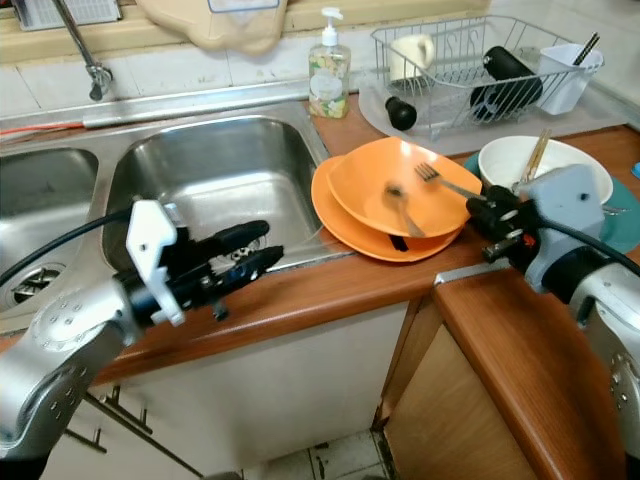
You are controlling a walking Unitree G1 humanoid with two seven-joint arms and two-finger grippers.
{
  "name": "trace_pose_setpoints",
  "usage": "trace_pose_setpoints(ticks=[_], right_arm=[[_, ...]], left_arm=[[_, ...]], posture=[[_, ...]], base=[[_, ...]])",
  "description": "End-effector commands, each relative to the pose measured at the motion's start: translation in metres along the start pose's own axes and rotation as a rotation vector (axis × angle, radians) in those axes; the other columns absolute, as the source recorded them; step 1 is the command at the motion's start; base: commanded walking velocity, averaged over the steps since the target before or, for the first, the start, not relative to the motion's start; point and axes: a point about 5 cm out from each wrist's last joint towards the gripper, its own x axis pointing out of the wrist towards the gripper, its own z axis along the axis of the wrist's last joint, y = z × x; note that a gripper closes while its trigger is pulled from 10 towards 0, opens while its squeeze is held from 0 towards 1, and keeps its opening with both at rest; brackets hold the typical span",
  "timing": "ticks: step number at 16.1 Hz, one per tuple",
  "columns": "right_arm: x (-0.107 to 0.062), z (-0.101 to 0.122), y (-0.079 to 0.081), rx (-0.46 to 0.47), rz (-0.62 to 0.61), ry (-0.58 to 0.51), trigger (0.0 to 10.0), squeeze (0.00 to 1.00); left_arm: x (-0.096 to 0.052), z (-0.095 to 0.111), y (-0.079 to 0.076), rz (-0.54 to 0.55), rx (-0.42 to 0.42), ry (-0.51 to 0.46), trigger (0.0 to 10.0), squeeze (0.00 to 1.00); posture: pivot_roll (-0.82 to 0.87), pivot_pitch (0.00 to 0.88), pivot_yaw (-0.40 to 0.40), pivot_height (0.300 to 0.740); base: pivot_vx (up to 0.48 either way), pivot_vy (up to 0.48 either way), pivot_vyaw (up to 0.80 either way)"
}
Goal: Kitchen organization
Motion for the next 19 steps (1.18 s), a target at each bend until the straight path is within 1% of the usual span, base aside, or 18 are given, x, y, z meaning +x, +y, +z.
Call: trace_pose_setpoints(ticks=[1,2,3,4,5,7,8,9,11,12,13,15,17,19], right_arm=[[0.002,0.014,0.003,-0.080,0.019,-0.042,0.0,0.00],[0.004,0.018,0.003,-0.117,0.024,-0.046,0.0,0.00],[0.007,0.032,0.002,-0.087,0.009,-0.113,0.0,0.00],[0.008,0.035,0.002,-0.070,0.011,-0.133,0.0,0.00],[0.012,0.044,0.010,-0.041,0.063,-0.179,0.0,0.00],[0.020,0.055,0.032,-0.018,0.176,-0.234,0.0,0.00],[0.024,0.059,0.042,-0.001,0.218,-0.256,0.0,0.00],[0.026,0.060,0.045,0.004,0.231,-0.262,0.0,0.00],[0.030,0.067,0.059,0.029,0.312,-0.287,0.0,0.00],[0.031,0.070,0.066,0.031,0.357,-0.291,0.0,0.00],[0.031,0.070,0.068,0.031,0.367,-0.293,0.0,0.00],[0.033,0.073,0.074,0.032,0.398,-0.300,0.0,0.00],[0.035,0.076,0.077,0.037,0.411,-0.305,0.0,0.00],[0.035,0.079,0.079,0.046,0.415,-0.314,0.0,0.00]], left_arm=[[0.002,0.002,0.001,-0.008,0.047,0.015,10.0,0.00],[0.005,0.005,0.003,-0.011,0.085,0.019,10.0,0.00],[0.010,0.011,0.006,-0.013,0.135,-0.001,10.0,0.00],[0.012,0.012,0.007,-0.011,0.153,-0.008,10.0,0.00],[0.017,0.016,0.009,-0.011,0.221,-0.013,10.0,0.00],[0.030,0.019,0.016,0.000,0.345,0.000,10.0,0.00],[0.035,0.021,0.019,0.020,0.380,-0.005,10.0,0.00],[0.037,0.022,0.021,0.026,0.390,-0.008,10.0,0.00],[0.048,0.026,0.026,0.047,0.481,-0.025,10.0,0.00],[0.053,0.031,0.029,0.053,0.515,-0.060,3.3,0.00],[0.055,0.032,0.030,0.051,0.529,-0.068,0.0,0.00],[0.061,0.032,0.036,0.068,0.601,-0.064,0.0,0.00],[0.066,0.031,0.041,0.079,0.634,-0.060,0.0,0.00],[0.070,0.027,0.041,0.040,0.680,-0.049,0.0,0.00]], posture=[[-0.07,0.000,0.059,0.740],[-0.07,0.000,0.056,0.740],[-0.07,0.000,0.054,0.740],[-0.07,0.000,0.054,0.740],[-0.06,0.000,0.052,0.740],[-0.06,0.000,0.050,0.740],[-0.06,0.000,0.050,0.740],[-0.06,0.000,0.049,0.740],[-0.05,0.000,0.049,0.740],[-0.05,0.000,0.051,0.740],[-0.05,0.000,0.051,0.740],[-0.06,0.000,0.060,0.740],[-0.07,0.000,0.062,0.740],[-0.08,0.000,0.071,0.740]], base=[[0.000,0.000,0.00],[0.000,0.000,0.00],[0.000,0.000,0.00],[0.000,0.000,0.00],[0.000,0.000,0.00],[0.000,0.000,0.00],[0.000,0.000,0.00],[0.000,0.000,0.00],[0.000,0.000,0.00],[0.000,0.000,0.00],[0.000,0.000,0.00],[0.000,0.000,0.00],[0.000,0.000,0.00],[0.000,0.000,0.00]])
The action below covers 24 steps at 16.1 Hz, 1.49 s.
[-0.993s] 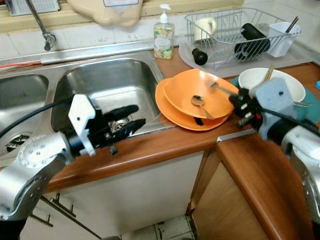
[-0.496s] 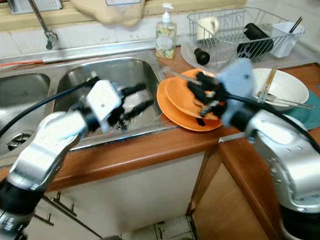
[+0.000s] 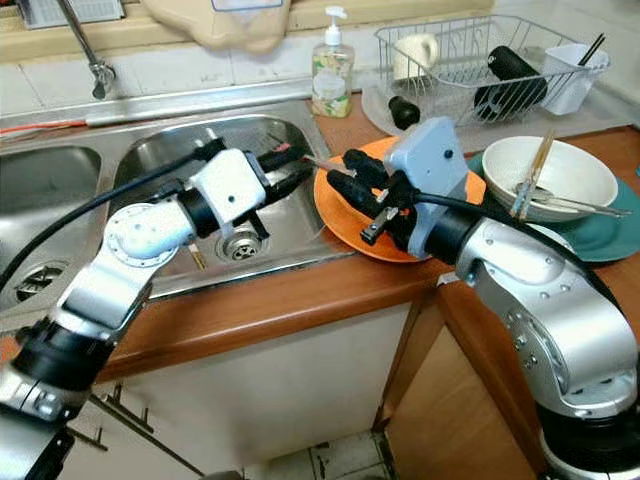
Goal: Kitchen organization
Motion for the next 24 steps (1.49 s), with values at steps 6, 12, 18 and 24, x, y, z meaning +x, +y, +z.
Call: trace_pose_setpoints(ticks=[6,12,18,24], right_arm=[[0.004,0.010,0.010,0.000,0.040,-0.035,0.0,0.00],[0.006,0.010,0.010,0.012,0.017,-0.029,10.0,0.00],[0.009,0.010,0.007,0.017,-0.016,-0.043,10.0,0.00],[0.001,-0.002,0.012,-0.026,0.017,0.060,10.0,0.00]], left_arm=[[0.011,-0.003,0.008,0.052,0.139,-0.001,0.0,0.00],[0.011,-0.008,0.010,0.083,0.242,0.004,0.0,0.00],[-0.003,-0.023,0.024,0.115,0.316,0.092,0.0,0.00],[-0.041,-0.098,0.030,-0.023,0.249,0.569,0.0,0.00]], posture=[[-0.08,0.000,0.080,0.740],[-0.08,0.000,0.078,0.740],[-0.07,0.000,0.077,0.740],[-0.08,0.000,0.088,0.740]], base=[[0.000,0.000,0.00],[0.000,0.000,0.00],[0.000,0.000,0.00],[0.000,0.000,0.00]])
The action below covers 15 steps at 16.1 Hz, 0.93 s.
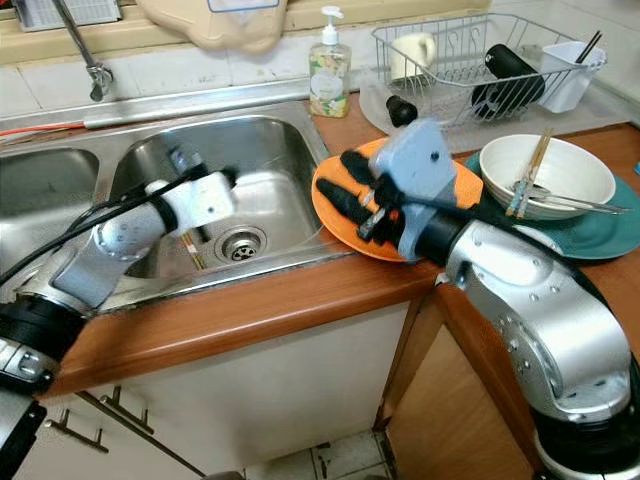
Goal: Kitchen organization
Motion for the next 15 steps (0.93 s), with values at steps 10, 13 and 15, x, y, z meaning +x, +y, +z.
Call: trace_pose_setpoints(ticks=[10,13,15], right_arm=[[-0.028,-0.020,-0.017,0.079,-0.406,0.051,10.0,0.55],[-0.038,-0.020,-0.020,0.134,-0.461,0.012,10.0,1.00],[-0.049,-0.025,-0.014,0.163,-0.459,0.020,10.0,1.00]], left_arm=[[0.002,-0.059,-0.031,-0.228,-0.274,0.347,10.0,1.00],[0.002,-0.051,-0.021,-0.143,-0.391,0.233,10.0,1.00],[-0.003,-0.040,-0.004,-0.023,-0.571,0.040,10.0,1.00]], posture=[[-0.09,0.000,0.101,0.740],[-0.09,0.000,0.096,0.740],[-0.09,0.000,0.095,0.740]], base=[[0.000,0.000,0.00],[0.000,0.000,0.00],[0.000,0.000,0.00]])
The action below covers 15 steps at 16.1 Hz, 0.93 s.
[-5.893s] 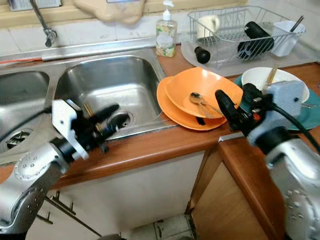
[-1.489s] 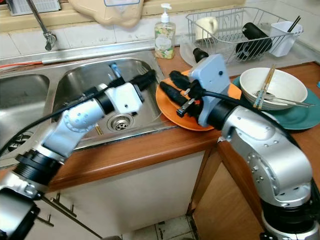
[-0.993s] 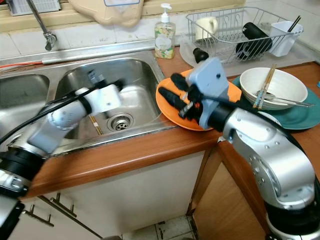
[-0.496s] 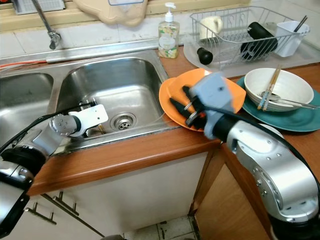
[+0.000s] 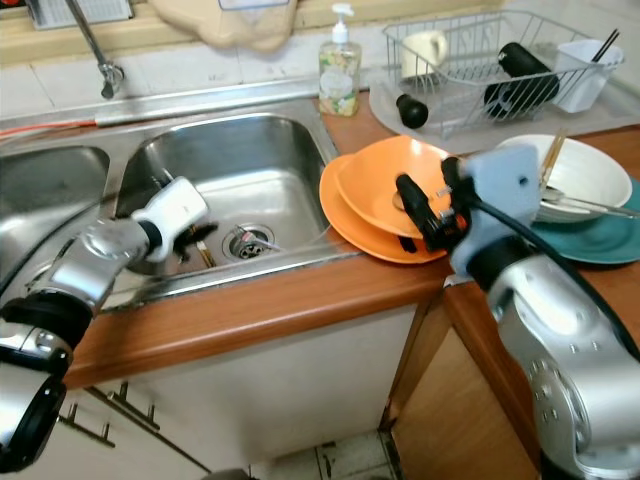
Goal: Kitchen organization
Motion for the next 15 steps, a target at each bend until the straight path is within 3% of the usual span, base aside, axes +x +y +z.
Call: trace_pose_setpoints(ticks=[1,3,4,6,8,9,11,15], right_arm=[[-0.003,0.003,0.002,0.002,0.015,-0.010,10.0,1.00],[-0.008,-0.009,0.008,0.000,0.045,0.057,10.0,1.00],[-0.009,-0.014,0.011,0.005,0.053,0.086,10.0,0.00],[-0.009,-0.022,0.010,0.013,0.041,0.131,10.0,0.00],[-0.009,-0.028,0.009,0.035,0.030,0.162,2.7,0.00],[-0.009,-0.032,0.008,0.053,0.024,0.180,0.0,0.00],[-0.007,-0.036,0.005,0.092,0.002,0.185,0.0,0.00],[-0.004,-0.040,0.003,0.158,-0.013,0.196,0.0,0.00]], left_arm=[[-0.003,0.007,0.005,0.012,-0.035,-0.068,10.0,1.00],[-0.018,0.028,-0.002,-0.020,-0.224,-0.327,10.0,0.99],[-0.027,0.034,-0.012,-0.086,-0.260,-0.391,10.0,0.00],[-0.043,0.042,-0.028,-0.177,-0.312,-0.461,10.0,0.00],[-0.057,0.049,-0.041,-0.248,-0.344,-0.502,10.0,0.00],[-0.067,0.053,-0.051,-0.314,-0.378,-0.507,10.0,0.00],[-0.083,0.057,-0.069,-0.448,-0.413,-0.477,10.0,0.00],[-0.093,0.058,-0.083,-0.512,-0.435,-0.435,10.0,0.00]], posture=[[-0.09,0.000,0.095,0.740],[-0.09,0.000,0.093,0.740],[-0.08,0.000,0.090,0.740],[-0.08,0.000,0.083,0.740],[-0.07,0.000,0.083,0.740],[-0.07,0.000,0.082,0.740],[-0.06,0.000,0.077,0.740],[-0.06,0.000,0.071,0.740]], base=[[0.000,0.000,0.00],[0.000,0.000,0.00],[0.000,0.000,0.00],[0.000,0.000,0.00],[0.000,0.000,0.00],[0.000,0.000,0.00],[0.000,0.000,0.00],[0.000,0.000,0.00]])
